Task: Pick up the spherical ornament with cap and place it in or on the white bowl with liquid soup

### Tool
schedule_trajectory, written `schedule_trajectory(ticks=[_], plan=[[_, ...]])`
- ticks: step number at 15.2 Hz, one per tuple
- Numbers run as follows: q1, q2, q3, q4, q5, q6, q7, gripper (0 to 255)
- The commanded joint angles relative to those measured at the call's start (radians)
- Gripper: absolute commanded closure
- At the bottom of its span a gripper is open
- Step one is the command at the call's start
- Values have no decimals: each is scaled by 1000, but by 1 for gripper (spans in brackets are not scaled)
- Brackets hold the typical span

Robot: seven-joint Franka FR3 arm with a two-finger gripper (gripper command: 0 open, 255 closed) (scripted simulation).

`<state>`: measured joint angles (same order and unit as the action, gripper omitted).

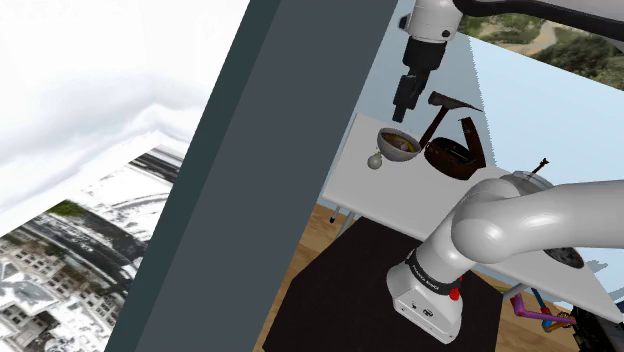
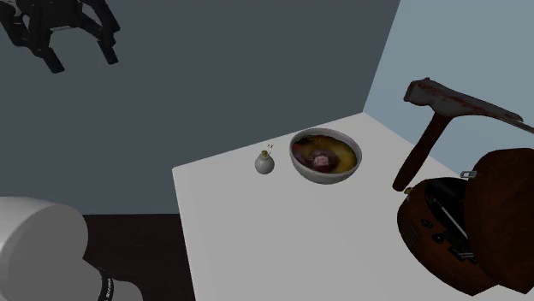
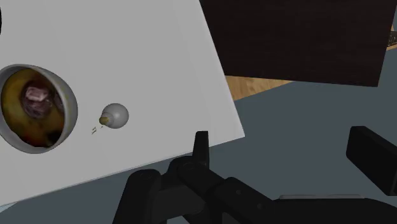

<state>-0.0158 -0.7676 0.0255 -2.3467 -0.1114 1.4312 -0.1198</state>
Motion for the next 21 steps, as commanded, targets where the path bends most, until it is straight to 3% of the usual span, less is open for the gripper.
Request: schedule_trajectory(ticks=[1,12,21], plan=[[0,0,0,0,0,0,0,0],[-100,247,-183,-25,-92,243,-85,0],[-165,528,-321,54,-103,420,-165,0]])
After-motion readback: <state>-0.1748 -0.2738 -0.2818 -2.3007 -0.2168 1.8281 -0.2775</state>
